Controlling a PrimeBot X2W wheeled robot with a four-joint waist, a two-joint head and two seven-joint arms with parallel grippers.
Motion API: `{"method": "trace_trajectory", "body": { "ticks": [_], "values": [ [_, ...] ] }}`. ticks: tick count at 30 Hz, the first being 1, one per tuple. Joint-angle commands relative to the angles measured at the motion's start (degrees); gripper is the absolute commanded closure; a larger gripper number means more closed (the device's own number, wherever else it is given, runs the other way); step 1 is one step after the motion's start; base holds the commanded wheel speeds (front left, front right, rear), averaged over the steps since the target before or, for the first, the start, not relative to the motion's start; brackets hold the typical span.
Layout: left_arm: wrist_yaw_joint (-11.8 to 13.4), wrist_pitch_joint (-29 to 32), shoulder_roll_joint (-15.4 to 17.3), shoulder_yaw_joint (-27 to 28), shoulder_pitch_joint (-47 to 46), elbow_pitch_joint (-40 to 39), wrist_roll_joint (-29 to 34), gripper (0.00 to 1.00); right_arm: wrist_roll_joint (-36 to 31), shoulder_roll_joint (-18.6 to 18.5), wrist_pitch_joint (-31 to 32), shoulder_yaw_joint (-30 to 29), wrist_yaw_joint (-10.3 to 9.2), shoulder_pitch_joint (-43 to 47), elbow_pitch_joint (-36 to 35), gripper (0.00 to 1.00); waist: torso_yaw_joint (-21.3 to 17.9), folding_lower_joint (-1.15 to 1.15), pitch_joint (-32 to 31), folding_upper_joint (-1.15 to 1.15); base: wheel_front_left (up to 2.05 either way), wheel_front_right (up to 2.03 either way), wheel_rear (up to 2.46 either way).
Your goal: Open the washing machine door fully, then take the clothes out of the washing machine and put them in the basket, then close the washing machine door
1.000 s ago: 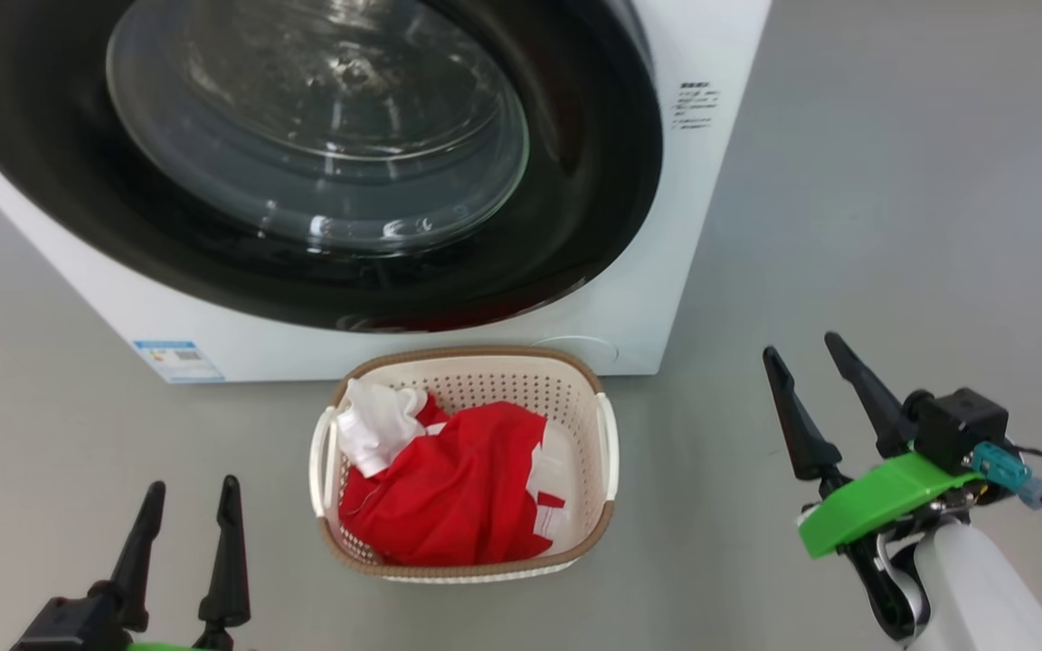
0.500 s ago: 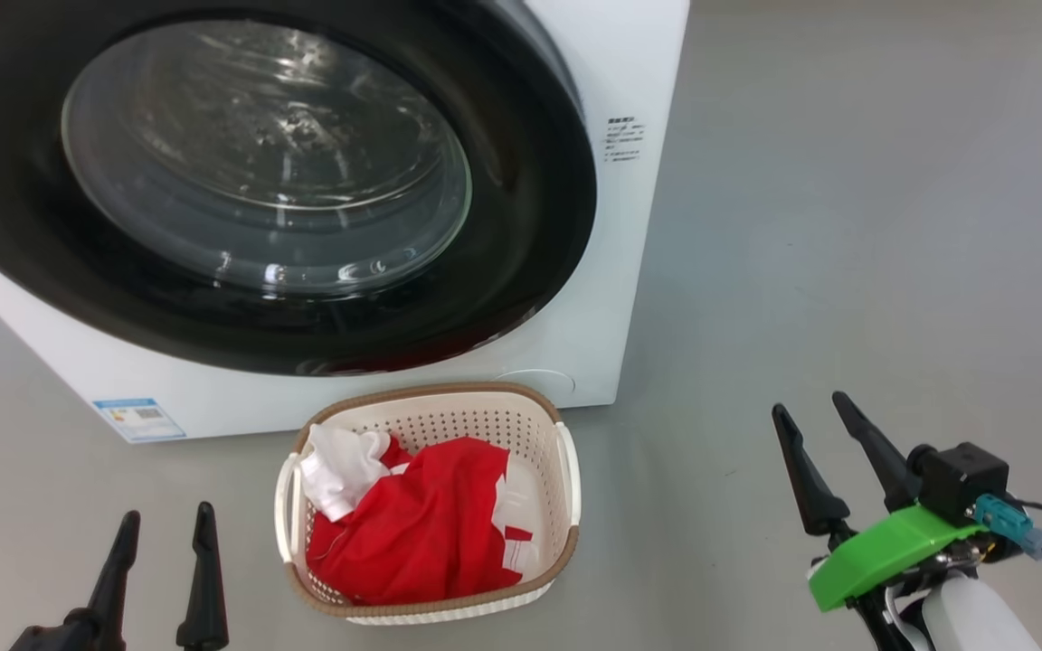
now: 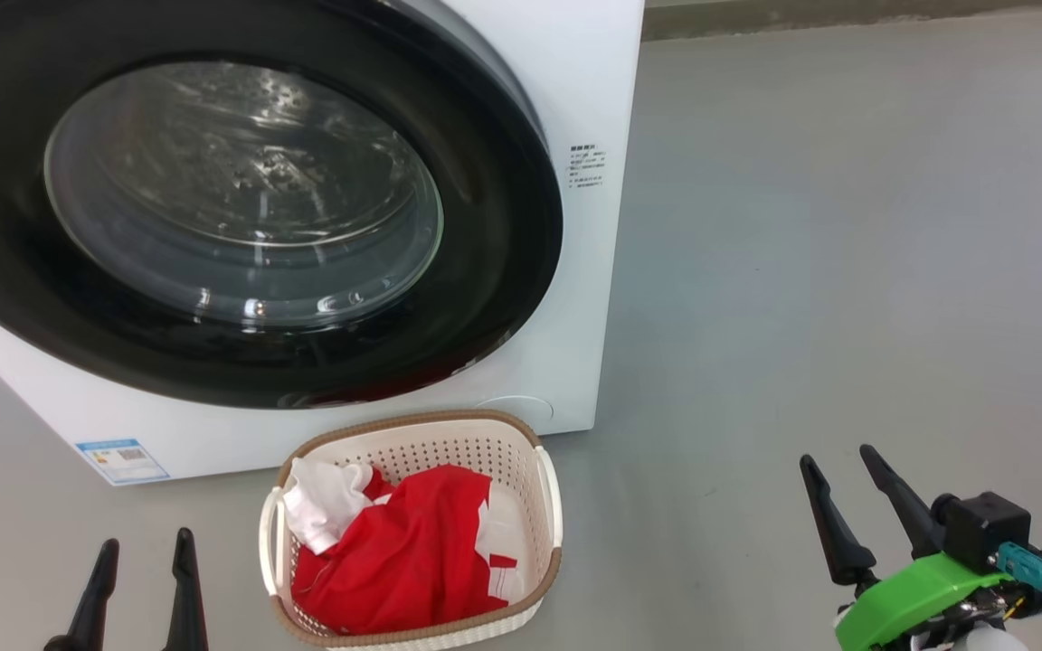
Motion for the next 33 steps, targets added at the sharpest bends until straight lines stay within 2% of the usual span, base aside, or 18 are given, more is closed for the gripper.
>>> {"method": "trace_trajectory", "body": {
  "ticks": [1, 18, 33],
  "values": [
    [-0.18, -0.54, 1.05, 2.09, -0.42, -1.65, 0.16, 0.0, 0.13, -0.53, -0.26, 0.85, -0.13, 0.24, -1.41, 0.0, -0.26, 0.0, -0.37, 0.0, 0.0, 0.0, 0.0],
    [-0.18, -0.54, 0.91, 3.38, 2.16, -2.84, 0.2, 0.0, -0.14, -1.28, -0.26, -1.1, -0.13, 4.38, -1.85, 0.0, -1.22, 0.0, -2.19, 0.0, 0.0, 0.0, 0.0],
    [-0.18, -0.54, 0.83, 3.23, 2.87, -3.89, 0.01, 0.0, -0.55, -1.02, -0.26, -1.81, -0.13, 4.88, -2.5, 0.0, -0.56, 0.0, -1.93, 0.0, 0.0, 0.0, 0.0]
  ]
}}
